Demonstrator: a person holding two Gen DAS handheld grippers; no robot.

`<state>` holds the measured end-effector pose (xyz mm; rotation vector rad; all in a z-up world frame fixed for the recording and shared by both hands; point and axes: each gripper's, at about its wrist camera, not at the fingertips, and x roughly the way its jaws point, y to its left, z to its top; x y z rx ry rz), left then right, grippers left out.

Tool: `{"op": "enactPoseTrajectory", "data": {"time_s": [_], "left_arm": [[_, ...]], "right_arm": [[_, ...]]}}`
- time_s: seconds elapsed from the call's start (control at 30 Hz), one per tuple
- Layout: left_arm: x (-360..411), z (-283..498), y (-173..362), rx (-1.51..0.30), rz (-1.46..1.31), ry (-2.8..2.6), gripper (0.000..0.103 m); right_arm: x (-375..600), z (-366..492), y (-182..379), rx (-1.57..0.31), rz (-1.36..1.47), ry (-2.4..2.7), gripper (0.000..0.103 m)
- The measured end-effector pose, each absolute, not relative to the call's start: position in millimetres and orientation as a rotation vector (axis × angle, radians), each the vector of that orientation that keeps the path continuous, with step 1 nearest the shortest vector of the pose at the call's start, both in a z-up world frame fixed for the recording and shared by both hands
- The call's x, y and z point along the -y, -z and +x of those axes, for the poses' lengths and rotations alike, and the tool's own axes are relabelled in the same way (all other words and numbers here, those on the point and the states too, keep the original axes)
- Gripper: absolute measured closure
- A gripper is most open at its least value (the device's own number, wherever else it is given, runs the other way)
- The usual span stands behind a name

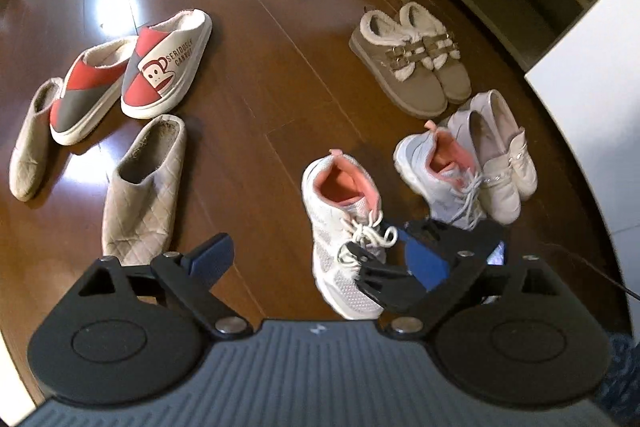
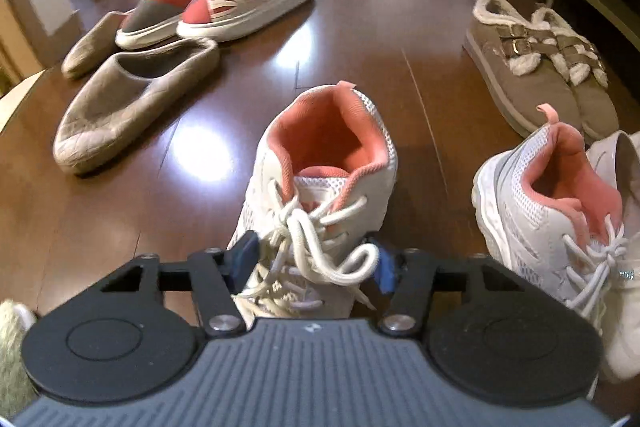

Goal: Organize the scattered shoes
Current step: 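Carry the second sneaker next to the first and set it down, then push the two white sneakers together with the right gripper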

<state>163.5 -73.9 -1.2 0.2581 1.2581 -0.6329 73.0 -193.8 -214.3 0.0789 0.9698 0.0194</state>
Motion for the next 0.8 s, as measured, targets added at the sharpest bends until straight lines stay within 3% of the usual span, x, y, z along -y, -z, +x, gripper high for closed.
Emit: {"op": "enactPoseTrajectory", "data": {"time_s": [0.07, 0.13, 0.17, 0.23, 0.27, 0.33, 0.57, 0.6, 0.63, 0.67, 0.8], "left_arm": [[75.5, 165.2, 1.6, -1.267, 0.241, 0.637, 0.009], [78.1, 163.8, 2.8, -1.275, 0.237, 0.642, 0.009], [79.6, 162.7, 3.7, -1.279, 0.239, 0.644, 0.009], [82.9, 159.3, 6.7, -1.284, 0.256, 0.644, 0.009], [84.3, 157.8, 8.3, -1.286, 0.266, 0.644, 0.009], [85.8, 155.3, 11.4, -1.288, 0.288, 0.638, 0.009], [76.0, 164.1, 22.6, -1.329, 0.267, 0.600, 0.009], [74.5, 166.5, 24.5, -1.341, 0.254, 0.595, 0.009], [73.9, 168.7, 25.7, -1.351, 0.242, 0.590, 0.009], [74.0, 170.8, 26.3, -1.359, 0.230, 0.588, 0.009], [78.6, 170.5, 27.2, -1.367, 0.218, 0.598, 0.009]], "right_arm": [[207.1, 56.9, 205.5, -0.976, 0.067, -0.065, 0.089], [215.5, 47.1, 200.1, -0.998, 0.059, -0.085, 0.091], [220.7, 41.2, 196.8, -1.009, 0.064, -0.095, 0.085], [224.3, 32.3, 188.7, -0.976, 0.105, -0.088, 0.038], [221.5, 32.6, 187.7, -0.952, 0.110, -0.076, 0.000], [215.3, 33.8, 186.3, -0.903, 0.117, -0.052, 0.001], [182.3, 102.8, 229.1, -1.001, 0.119, 0.124, 0.003], [178.4, 107.8, 236.2, -1.008, 0.095, 0.114, 0.021], [174.5, 112.9, 243.3, -1.015, 0.072, 0.104, 0.022], [175.0, 110.5, 243.4, -1.011, 0.056, 0.084, 0.030], [197.8, 97.4, 237.0, -1.055, -0.016, -0.050, 0.032]]}}
